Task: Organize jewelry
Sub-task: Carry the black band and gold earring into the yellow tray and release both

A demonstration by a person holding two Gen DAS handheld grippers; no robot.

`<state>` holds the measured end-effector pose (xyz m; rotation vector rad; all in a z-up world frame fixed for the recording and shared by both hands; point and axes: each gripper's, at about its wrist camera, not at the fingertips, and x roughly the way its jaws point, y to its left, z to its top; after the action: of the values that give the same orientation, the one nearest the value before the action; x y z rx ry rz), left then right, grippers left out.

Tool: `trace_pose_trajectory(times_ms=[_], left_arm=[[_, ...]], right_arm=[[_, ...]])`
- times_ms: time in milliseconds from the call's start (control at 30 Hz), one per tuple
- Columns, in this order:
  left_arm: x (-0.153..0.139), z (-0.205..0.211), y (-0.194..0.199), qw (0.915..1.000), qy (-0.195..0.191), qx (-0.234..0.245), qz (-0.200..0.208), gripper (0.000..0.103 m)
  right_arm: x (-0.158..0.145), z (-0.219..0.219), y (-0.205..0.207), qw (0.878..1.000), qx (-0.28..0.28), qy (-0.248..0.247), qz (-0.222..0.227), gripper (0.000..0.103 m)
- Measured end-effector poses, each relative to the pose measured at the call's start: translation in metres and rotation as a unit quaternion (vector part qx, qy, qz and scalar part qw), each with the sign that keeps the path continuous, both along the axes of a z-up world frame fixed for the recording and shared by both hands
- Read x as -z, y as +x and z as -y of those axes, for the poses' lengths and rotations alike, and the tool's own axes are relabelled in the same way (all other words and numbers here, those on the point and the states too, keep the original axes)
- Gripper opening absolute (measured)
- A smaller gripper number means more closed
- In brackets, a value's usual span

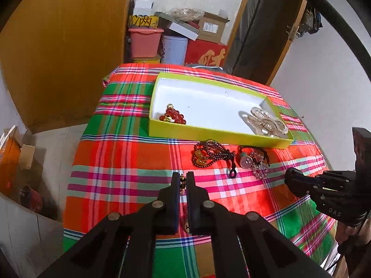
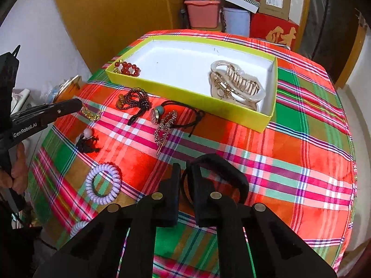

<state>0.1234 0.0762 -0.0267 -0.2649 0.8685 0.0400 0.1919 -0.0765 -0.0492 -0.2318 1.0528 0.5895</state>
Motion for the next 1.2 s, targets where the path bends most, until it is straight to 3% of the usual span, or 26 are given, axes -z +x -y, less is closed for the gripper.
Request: trace_pose_trajectory(times_ms=[600,867,1200], left_arm=[[-0.060,0.006,0.007,0.9979,-0.024,0.031,0.052,0.005],[-0.078,0.010,0.048,0.9965,-0.018,0.052,0.063,0.005],[-0.067,-0.007,0.110,0.9972,-0.031,0.049,0.047,0.004]], right_arm=[[-0.059,0.007,0.004,0.998,-0.001,0.041,0.054,0.009],[-0.081,0.003,0.030,0.996,-0.005,0.043,0.080,0.009],[-0.075,-0.007,0.089,0.996,0.006,0.038,0.077,0.009]])
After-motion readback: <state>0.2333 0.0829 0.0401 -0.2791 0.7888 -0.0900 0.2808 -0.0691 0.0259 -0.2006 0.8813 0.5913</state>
